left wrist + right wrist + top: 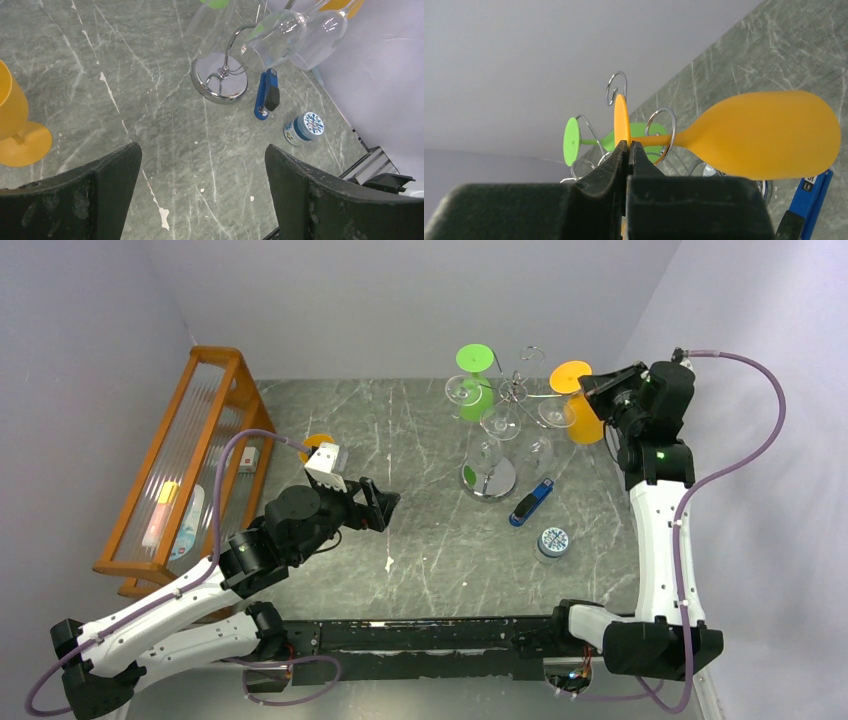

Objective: Place the wine glass upside down on the wine glass rack

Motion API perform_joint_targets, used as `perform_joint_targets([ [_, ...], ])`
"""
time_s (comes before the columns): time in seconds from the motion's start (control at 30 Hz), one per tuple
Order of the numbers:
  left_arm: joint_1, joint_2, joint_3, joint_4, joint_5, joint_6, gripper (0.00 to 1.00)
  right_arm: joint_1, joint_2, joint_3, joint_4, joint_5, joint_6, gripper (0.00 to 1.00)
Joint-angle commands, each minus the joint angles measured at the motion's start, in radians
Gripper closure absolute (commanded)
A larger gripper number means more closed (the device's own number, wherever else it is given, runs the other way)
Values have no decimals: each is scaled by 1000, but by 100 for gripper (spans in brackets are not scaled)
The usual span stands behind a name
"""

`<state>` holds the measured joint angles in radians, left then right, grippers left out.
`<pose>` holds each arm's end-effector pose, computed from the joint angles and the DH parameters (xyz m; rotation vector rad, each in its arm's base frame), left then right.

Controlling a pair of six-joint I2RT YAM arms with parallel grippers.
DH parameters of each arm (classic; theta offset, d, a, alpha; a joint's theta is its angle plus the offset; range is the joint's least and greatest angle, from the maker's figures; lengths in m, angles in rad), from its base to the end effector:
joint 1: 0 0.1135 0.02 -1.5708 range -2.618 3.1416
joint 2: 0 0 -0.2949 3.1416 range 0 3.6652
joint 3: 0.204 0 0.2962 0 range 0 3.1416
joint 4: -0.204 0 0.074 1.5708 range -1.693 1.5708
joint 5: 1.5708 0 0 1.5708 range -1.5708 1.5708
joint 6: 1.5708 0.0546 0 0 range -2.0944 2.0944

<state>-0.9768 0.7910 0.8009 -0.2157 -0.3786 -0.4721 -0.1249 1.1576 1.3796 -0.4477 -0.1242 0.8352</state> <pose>0.1422 -0.1745 0.3606 0.1776 1.8089 -0.7097 0.2948 -0.0302 0.4773 0.7671 1.6700 0.6153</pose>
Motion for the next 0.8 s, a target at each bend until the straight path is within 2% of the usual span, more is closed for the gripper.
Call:
perform_joint_targets([
  [0.0,0,-5,4,-20,-11,-7,3,-16,16,-14,70,47,9,100],
  [0.3,0,-2,7,-23,-14,-6,3,-19,82,-9,114,-19,6,100],
  [0.4,0,0,7,-25,-16,-6,3,-19,93,-3,113,-39,-2,97],
  [0.53,0,4,10,-27,-13,-4,3,-21,96,8,98,-42,-16,84],
  [0.77,0,8,11,-31,-26,-4,3,-22,58,24,40,12,-52,50],
])
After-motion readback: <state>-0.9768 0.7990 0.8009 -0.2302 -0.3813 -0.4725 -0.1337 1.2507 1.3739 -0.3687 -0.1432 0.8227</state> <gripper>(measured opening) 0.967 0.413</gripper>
